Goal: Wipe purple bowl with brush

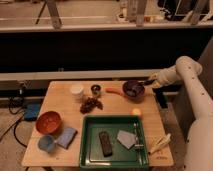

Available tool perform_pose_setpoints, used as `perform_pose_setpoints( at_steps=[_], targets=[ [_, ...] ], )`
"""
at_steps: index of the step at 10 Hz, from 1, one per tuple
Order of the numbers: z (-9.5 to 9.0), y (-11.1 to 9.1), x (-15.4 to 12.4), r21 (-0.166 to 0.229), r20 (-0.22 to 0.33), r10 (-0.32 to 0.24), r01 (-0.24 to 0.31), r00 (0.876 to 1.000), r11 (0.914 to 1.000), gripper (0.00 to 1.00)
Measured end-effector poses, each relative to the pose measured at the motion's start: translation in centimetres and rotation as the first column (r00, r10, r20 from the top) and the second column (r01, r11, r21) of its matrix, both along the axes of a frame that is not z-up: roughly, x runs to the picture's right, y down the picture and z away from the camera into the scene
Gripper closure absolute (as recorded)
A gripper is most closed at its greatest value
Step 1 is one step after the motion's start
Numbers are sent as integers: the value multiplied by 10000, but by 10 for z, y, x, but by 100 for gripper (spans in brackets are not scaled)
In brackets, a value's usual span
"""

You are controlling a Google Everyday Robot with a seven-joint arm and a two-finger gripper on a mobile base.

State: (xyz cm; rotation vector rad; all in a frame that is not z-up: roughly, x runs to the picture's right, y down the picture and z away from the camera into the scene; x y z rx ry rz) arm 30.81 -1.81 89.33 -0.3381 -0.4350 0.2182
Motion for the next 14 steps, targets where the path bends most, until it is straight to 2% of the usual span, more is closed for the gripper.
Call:
perform_pose_setpoints(
  at_steps=[2,6,10,12,14],
  targets=[
    [-25,7,-2,36,-106,-344,344,9994,9994,100],
    [-49,-8,9,513,-822,-563,606,9950,9968,100],
    [-44,-29,11,843,-1196,-703,806,9903,9932,100],
    [-30,-44,5,1036,-1215,-827,955,9891,9900,100],
    [-20,-49,-9,1094,-1098,-951,1072,9894,9882,100]
  ],
)
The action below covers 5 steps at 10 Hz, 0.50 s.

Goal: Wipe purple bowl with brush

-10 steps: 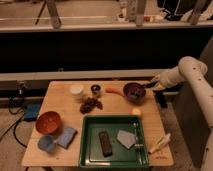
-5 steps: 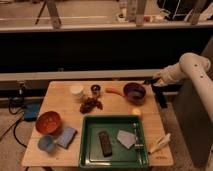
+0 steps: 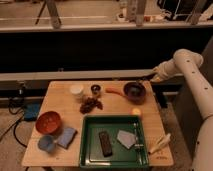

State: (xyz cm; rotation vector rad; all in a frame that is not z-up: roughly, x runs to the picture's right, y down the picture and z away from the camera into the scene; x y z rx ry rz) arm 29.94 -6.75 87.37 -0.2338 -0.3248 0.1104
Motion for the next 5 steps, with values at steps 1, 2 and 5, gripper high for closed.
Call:
perform_pose_setpoints(
  at_steps=[1,2,5],
  targets=[
    [6,2,-6,-51,79,-65,66,9999,10000,100],
    [10,5,-12,-135,209,-133,135,9997,9998,100],
    [7,24,-35,-448,825,-417,455,9957,9980,100]
  ],
)
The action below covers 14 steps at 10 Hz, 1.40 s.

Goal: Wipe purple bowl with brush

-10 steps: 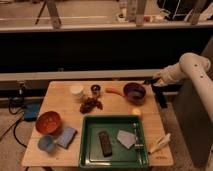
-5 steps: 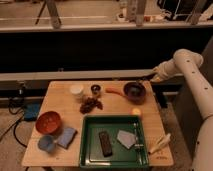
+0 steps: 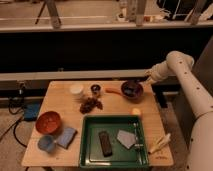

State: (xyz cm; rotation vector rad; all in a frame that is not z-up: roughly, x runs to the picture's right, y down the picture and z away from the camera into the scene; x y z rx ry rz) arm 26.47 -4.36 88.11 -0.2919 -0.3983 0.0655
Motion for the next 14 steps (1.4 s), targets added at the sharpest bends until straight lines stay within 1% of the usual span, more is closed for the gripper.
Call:
perform_pose_setpoints(
  at_steps=[2,3,5,8,9,11,12,13,14],
  targets=[
    [-17,12,-1,-18,79,-178,178,9998,9998,100],
    [-31,14,4,56,6,-196,196,9998,9998,100],
    [-47,11,17,244,-245,-149,155,9996,9996,100],
    [-55,-2,37,494,-664,-92,125,9978,9987,100],
    [-54,-12,39,568,-770,-97,141,9970,9983,100],
    [-36,-30,34,658,-880,-277,336,9957,9973,100],
    [-29,-34,30,671,-882,-353,413,9955,9969,100],
    [-19,-36,24,661,-833,-453,509,9955,9965,100],
    [-14,-35,19,646,-789,-520,572,9955,9963,100]
  ],
)
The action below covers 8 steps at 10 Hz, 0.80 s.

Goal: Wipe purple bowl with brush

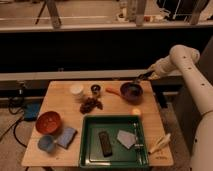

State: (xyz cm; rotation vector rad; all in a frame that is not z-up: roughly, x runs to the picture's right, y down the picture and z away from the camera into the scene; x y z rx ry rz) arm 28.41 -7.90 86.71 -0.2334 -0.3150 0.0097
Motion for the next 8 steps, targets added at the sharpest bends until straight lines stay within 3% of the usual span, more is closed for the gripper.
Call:
perform_pose_setpoints(
  at_steps=[4,8],
  targets=[
    [22,16,-25,-224,502,-277,288,9984,9993,100],
    [-5,38,-23,-260,908,-362,387,9952,9989,100]
  ],
)
